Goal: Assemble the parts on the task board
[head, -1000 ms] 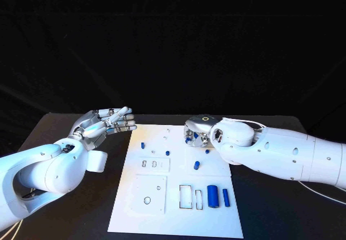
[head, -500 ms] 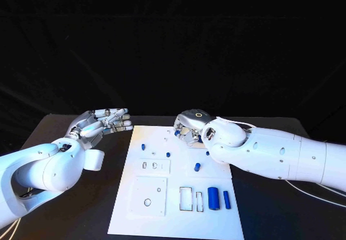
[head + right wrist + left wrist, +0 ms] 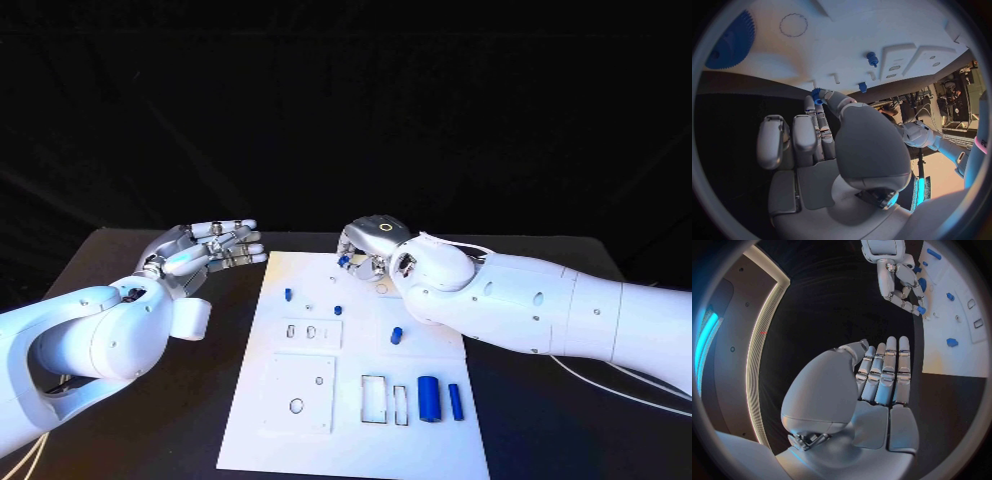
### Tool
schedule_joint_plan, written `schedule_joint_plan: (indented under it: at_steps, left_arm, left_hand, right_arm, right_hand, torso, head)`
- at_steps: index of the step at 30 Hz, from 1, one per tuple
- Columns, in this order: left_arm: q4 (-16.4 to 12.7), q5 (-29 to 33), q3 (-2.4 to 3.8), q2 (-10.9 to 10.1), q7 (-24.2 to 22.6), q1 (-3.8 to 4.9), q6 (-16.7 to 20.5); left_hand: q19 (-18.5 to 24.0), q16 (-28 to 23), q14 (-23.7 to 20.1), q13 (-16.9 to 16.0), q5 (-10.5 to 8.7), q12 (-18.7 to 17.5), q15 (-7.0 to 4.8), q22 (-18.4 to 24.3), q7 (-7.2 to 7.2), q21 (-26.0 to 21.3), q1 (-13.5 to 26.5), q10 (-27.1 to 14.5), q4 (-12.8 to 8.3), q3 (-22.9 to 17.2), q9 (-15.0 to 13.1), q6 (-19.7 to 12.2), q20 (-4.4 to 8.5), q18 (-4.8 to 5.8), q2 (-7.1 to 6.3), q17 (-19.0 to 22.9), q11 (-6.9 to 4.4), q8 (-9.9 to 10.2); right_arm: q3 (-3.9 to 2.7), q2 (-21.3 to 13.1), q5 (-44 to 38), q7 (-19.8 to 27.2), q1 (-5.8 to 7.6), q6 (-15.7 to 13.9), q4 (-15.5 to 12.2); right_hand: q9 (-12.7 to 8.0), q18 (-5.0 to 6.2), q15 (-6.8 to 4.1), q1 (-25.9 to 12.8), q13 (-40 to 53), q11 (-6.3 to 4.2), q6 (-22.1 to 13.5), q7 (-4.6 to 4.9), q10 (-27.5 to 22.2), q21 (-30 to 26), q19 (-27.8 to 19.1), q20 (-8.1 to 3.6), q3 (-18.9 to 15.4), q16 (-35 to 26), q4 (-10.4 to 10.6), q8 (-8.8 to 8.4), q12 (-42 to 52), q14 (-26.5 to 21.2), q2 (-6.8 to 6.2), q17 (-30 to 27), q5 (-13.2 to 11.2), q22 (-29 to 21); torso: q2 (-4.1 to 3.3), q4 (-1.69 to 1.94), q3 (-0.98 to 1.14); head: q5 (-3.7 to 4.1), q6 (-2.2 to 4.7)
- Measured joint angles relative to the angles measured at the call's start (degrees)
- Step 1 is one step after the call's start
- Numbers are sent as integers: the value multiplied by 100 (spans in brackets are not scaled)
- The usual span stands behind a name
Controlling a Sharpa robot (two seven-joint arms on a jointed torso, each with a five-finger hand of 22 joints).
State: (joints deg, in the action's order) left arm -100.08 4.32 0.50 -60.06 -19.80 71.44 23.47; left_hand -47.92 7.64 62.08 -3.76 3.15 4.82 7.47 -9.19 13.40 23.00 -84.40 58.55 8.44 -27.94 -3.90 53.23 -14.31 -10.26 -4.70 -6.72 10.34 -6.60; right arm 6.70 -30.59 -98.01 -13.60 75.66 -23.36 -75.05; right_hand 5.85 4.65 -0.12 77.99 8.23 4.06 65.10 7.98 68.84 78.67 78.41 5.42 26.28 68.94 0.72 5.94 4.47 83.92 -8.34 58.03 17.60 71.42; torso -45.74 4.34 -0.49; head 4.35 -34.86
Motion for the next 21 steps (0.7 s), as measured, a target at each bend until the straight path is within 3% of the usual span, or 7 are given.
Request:
schedule_joint_plan:
  at_steps: [21]
  left_arm:
    - [-18,67,0,33,37,4,-21]
  left_hand:
    - [21,0,0,-1,0,0,0,-14,0,29,55,-1,-6,-69,0,0,20,0,-55,-4,0,0]
  right_arm:
    - [-1,283,30,16,-32,90,382]
  right_hand:
    - [4,12,0,-23,-4,1,0,0,0,38,20,21,15,47,15,-1,-7,0,-23,40,-63,55]
  torso:
    - [-14,1,-3]
  head:
    - [-34,1]
